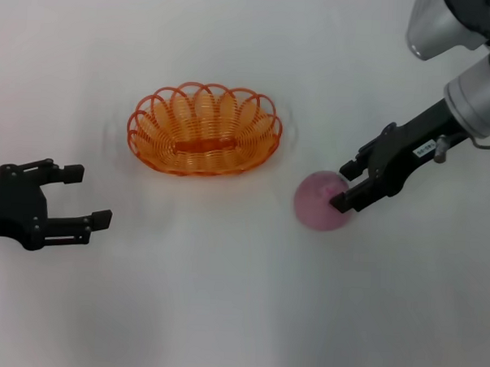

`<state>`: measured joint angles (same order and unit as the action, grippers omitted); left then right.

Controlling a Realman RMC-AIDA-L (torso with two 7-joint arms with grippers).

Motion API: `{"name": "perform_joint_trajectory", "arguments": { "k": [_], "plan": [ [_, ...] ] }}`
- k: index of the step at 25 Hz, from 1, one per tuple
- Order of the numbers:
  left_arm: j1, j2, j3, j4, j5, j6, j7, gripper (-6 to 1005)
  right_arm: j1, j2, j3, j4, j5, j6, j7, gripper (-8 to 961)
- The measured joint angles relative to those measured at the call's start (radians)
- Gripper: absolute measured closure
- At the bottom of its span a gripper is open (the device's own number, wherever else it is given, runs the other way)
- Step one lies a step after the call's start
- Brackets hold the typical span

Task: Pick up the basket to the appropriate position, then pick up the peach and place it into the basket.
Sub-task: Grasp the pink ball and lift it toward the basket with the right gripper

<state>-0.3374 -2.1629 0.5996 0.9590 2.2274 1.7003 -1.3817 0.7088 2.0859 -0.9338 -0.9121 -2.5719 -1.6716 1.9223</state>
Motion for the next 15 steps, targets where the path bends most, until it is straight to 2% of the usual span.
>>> {"name": "perform_joint_trajectory", "arguments": {
  "k": [10, 15],
  "plan": [
    [0.003, 0.0, -0.006, -0.006, 0.0, -0.005, -0.001, 119, -0.001, 0.002, -0.005, 0.013, 0.046, 0.012, -0.024, 544],
    [0.006, 0.0, -0.007, -0.005, 0.0, -0.005, -0.001, 120, -0.006, 0.002, -0.007, 0.016, 0.047, 0.012, -0.025, 667]
  ]
}}
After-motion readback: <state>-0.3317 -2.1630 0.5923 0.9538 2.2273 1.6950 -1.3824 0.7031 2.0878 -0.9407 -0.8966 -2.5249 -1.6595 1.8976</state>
